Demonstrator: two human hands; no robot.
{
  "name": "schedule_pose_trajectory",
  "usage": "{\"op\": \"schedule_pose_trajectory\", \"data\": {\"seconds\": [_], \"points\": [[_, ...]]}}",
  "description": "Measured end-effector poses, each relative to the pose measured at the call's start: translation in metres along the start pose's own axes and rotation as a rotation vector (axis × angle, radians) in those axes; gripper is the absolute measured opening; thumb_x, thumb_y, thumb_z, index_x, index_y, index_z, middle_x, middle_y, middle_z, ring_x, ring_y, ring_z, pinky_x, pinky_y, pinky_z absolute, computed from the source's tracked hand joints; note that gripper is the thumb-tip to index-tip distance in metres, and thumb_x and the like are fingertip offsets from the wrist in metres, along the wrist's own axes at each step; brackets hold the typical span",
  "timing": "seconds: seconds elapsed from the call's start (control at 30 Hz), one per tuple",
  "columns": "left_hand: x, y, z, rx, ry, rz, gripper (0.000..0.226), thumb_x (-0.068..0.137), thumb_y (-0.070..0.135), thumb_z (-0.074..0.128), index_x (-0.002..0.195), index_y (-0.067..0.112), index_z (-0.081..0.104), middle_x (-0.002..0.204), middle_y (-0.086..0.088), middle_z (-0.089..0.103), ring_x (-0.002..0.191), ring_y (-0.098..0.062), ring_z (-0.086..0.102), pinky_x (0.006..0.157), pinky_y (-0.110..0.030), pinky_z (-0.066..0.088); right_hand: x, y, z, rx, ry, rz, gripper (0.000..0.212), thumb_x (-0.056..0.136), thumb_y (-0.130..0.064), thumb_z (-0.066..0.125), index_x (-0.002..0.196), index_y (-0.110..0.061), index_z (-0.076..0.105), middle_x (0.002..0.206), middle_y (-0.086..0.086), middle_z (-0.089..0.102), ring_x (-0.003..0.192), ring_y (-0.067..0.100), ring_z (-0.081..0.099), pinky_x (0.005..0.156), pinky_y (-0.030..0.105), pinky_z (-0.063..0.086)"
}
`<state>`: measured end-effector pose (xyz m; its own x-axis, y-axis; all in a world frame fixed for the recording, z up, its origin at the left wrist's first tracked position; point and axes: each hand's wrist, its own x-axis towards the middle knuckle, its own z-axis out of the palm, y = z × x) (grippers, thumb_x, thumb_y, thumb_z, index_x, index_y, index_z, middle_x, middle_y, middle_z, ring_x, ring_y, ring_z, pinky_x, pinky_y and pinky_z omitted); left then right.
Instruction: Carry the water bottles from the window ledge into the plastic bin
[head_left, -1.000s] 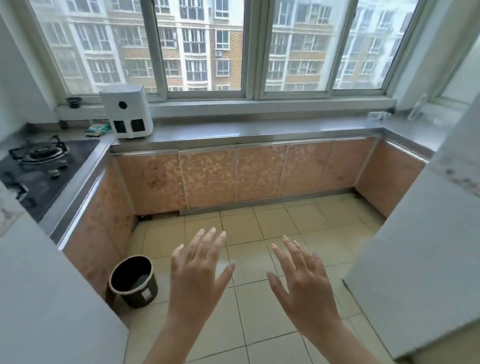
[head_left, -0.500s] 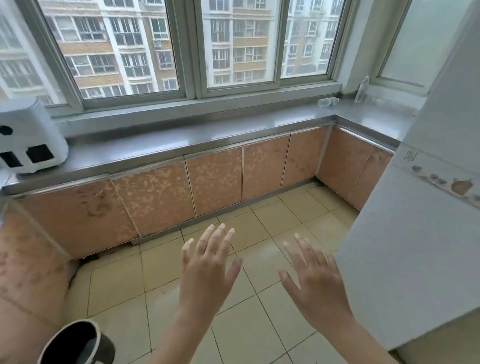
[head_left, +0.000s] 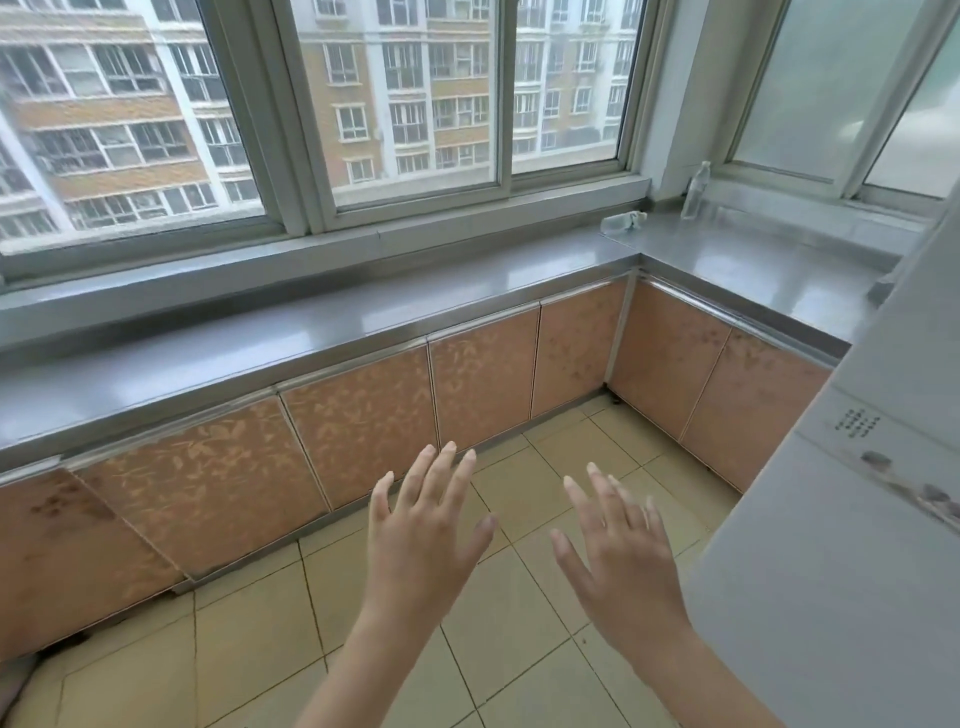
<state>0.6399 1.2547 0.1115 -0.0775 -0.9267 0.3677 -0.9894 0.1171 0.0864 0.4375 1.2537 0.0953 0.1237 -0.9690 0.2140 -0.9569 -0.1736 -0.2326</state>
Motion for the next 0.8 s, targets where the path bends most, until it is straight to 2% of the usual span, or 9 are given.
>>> {"op": "schedule_pose_trajectory", "data": {"seconds": [0.07,0.13,0.2,0.4,0.53,0.63,0.73,0.8], "points": [[0.035,0.005,0.012,-0.023,0.001,0.011,0.062,0.088,0.06,0.039,0.136,0.024,0.058,0.142,0.002,0.057,0.132,-0.019,0.053,0.105,-0.044,0.028,0.031,0.011,0.001,0.002,0.012,0.029,0.062,0.095,-0.055,0.018,0.138,-0.021,0.048,0.147,0.007,0.044,0.132,0.025,0.044,0.107,0.05,0.029],[0.073,0.012,0.029,-0.047,-0.003,0.028,0.063,0.089,0.061,0.038,0.136,0.025,0.058,0.142,0.003,0.057,0.133,-0.018,0.052,0.106,-0.044,0.027,0.066,0.024,0.004,-0.004,0.024,0.054,0.058,0.093,-0.051,0.029,0.138,-0.019,0.048,0.146,0.009,0.045,0.131,0.025,0.044,0.107,0.048,0.026],[0.108,0.016,0.045,-0.062,-0.011,0.054,0.062,0.089,0.062,0.038,0.136,0.026,0.058,0.143,0.004,0.056,0.134,-0.017,0.051,0.106,-0.043,0.026,0.098,0.034,0.007,-0.024,0.041,0.068,0.058,0.091,-0.049,0.034,0.138,-0.018,0.048,0.146,0.01,0.045,0.131,0.026,0.044,0.107,0.046,0.024],[0.236,0.013,0.109,-0.085,-0.002,0.14,0.06,0.091,0.06,0.035,0.134,0.027,0.06,0.142,0.004,0.057,0.133,-0.018,0.053,0.105,-0.041,0.025,0.213,0.068,0.031,-0.053,0.053,0.151,0.058,0.093,-0.048,0.032,0.14,-0.017,0.046,0.147,0.01,0.044,0.131,0.025,0.046,0.107,0.042,0.021],[0.323,0.008,0.139,-0.122,-0.008,0.193,0.06,0.092,0.059,0.034,0.133,0.026,0.061,0.141,0.004,0.058,0.132,-0.018,0.053,0.104,-0.041,0.025,0.287,0.086,0.039,-0.068,0.039,0.22,0.065,0.097,-0.053,0.013,0.139,-0.017,0.046,0.146,0.01,0.046,0.13,0.024,0.048,0.105,0.042,0.022],[0.387,0.01,0.16,-0.128,-0.007,0.251,0.06,0.092,0.06,0.034,0.134,0.026,0.06,0.141,0.004,0.058,0.132,-0.018,0.053,0.105,-0.041,0.024,0.339,0.101,0.039,-0.081,0.082,0.261,0.067,0.096,-0.055,0.01,0.14,-0.018,0.046,0.147,0.008,0.044,0.132,0.023,0.046,0.108,0.046,0.03],[0.438,0.024,0.178,-0.139,-0.04,0.307,0.06,0.094,0.061,0.032,0.137,0.028,0.056,0.145,0.006,0.054,0.135,-0.016,0.049,0.108,-0.044,0.035,0.378,0.12,0.04,-0.09,0.117,0.313,0.063,0.095,-0.054,0.018,0.142,-0.02,0.043,0.149,0.006,0.041,0.135,0.022,0.042,0.108,0.047,0.031],[0.467,0.036,0.189,-0.153,-0.047,0.338,0.06,0.092,0.062,0.034,0.137,0.029,0.057,0.144,0.007,0.055,0.135,-0.015,0.05,0.105,-0.045,0.041,0.402,0.135,0.04,-0.095,0.117,0.358,0.066,0.096,-0.055,0.013,0.142,-0.02,0.043,0.149,0.006,0.042,0.134,0.021,0.044,0.108,0.046,0.032]]}}
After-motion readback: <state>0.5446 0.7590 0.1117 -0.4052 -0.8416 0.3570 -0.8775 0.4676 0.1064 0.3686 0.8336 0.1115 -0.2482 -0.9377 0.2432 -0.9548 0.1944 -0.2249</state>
